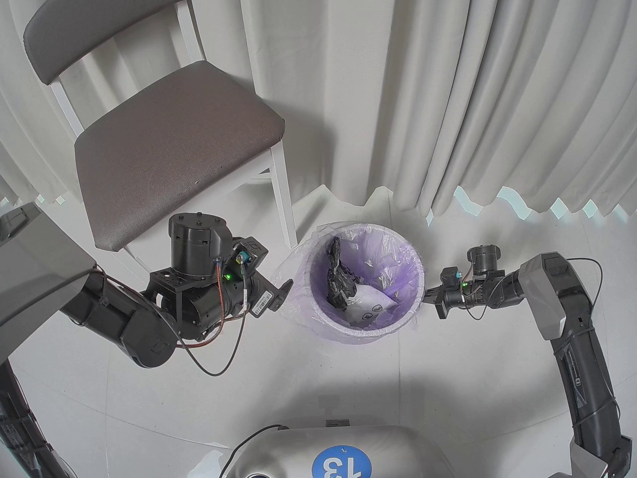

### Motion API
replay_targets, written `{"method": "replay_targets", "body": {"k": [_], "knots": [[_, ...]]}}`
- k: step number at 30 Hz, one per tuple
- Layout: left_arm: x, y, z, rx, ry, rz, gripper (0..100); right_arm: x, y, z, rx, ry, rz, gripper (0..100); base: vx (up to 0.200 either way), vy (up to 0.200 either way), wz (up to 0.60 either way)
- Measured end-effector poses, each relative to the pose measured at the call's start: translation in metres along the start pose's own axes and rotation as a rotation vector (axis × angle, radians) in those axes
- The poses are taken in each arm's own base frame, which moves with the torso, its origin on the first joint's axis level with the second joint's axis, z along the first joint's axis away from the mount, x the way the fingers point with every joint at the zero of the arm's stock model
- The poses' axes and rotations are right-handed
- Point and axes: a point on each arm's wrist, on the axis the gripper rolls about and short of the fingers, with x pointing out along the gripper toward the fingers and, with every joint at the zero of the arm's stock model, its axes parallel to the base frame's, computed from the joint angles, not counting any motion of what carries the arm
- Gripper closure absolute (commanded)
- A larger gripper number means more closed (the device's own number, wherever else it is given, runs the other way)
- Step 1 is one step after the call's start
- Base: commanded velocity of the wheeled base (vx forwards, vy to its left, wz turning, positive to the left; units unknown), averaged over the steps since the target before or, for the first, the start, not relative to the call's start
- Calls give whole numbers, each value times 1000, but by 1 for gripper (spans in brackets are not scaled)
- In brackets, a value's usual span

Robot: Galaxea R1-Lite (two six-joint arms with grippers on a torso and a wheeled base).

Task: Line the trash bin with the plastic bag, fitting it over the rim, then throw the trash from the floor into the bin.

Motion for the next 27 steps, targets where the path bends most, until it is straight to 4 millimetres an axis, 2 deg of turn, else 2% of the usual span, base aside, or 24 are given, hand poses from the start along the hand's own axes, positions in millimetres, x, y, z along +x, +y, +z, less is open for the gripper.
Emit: {"method": "replay_targets", "body": {"k": [6,15,22,23,27], "knots": [[0,-2,1,1,-6,-1,0,13,7,-17,13,5,18,100,0,0,0],[-2,-2,2,2,-8,1,0,30,22,-19,10,25,72,100,0,0,0],[-3,0,3,-1,-16,8,0,31,27,-22,12,55,99,100,0,0,0],[-3,1,3,-2,-17,11,0,31,27,-22,10,54,99,0,0,0,0],[-3,2,4,-3,-21,15,0,31,27,-22,5,52,98,0,0,0,0]]}}
